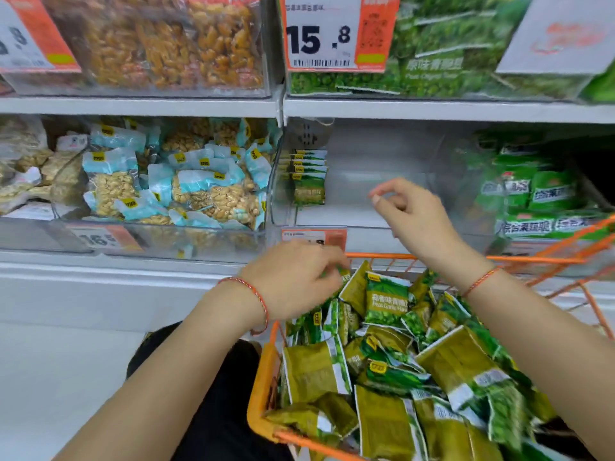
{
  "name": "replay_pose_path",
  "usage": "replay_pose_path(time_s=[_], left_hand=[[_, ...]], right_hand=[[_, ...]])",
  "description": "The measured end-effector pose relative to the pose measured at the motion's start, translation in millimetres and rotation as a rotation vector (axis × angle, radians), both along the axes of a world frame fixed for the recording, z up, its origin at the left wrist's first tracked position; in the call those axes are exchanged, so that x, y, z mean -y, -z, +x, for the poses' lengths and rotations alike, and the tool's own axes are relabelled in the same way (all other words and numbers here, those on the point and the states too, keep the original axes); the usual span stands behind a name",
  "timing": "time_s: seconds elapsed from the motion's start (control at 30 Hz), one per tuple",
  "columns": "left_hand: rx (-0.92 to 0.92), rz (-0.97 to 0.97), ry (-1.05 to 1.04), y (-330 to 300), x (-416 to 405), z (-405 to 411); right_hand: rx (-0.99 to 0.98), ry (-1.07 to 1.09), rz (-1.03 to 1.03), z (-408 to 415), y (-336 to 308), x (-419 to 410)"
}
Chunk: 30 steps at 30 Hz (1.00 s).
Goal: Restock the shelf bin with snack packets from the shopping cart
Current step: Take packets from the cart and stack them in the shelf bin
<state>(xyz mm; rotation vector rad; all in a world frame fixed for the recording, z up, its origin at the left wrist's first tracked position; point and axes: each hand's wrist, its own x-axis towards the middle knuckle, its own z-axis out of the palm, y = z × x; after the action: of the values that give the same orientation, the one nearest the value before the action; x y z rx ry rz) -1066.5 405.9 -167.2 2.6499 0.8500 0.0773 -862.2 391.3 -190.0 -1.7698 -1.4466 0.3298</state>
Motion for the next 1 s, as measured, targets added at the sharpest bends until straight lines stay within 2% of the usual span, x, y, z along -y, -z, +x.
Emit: replay_pose_path(time_s=[0.07,0.13,0.17,0.23,0.3,0.37,0.53,0.6,0.77,0.83,0.9,1.0], left_hand=[[-0.26,0.043,0.05,-1,20,-4],[-0.447,-0.008,0.051,5,32,-9],[-0.511,-0.042,0.051,10,37,-10],[-0.582,-0.047,0.049,18,46,-12],[-0.638,0.039,0.051,19,57,-12],[-0.612,0.075,0.024,19,66,-12],[-0.323,-0.096,-0.147,15,69,-23],[-0.133,-0.114,-0.225,9,69,-25],[0.497,0.059,-0.298,9,74,-19],[0.694,0.122,-0.291,14,80,-11],[0.818,0.145,-0.27,18,87,0],[0.892,0.127,-0.241,26,94,15]], right_hand=[[-0.096,-0.046,-0.058,0,-7,24],[-0.23,-0.189,-0.268,-1,-15,47],[-0.198,-0.264,-0.413,-4,-18,61],[0.081,-0.35,-0.653,-11,-15,86],[0.385,-0.376,-0.776,-22,-4,108],[0.527,-0.379,-0.794,-33,7,126],[0.573,-0.375,-0.652,-35,15,145],[0.438,-0.322,-0.56,-28,18,146],[-0.46,-0.089,-0.307,-15,15,149],[-0.729,-0.022,-0.234,-16,8,149],[-0.898,-0.001,-0.216,-16,7,148],[-0.957,0.005,-0.215,-16,8,148]])
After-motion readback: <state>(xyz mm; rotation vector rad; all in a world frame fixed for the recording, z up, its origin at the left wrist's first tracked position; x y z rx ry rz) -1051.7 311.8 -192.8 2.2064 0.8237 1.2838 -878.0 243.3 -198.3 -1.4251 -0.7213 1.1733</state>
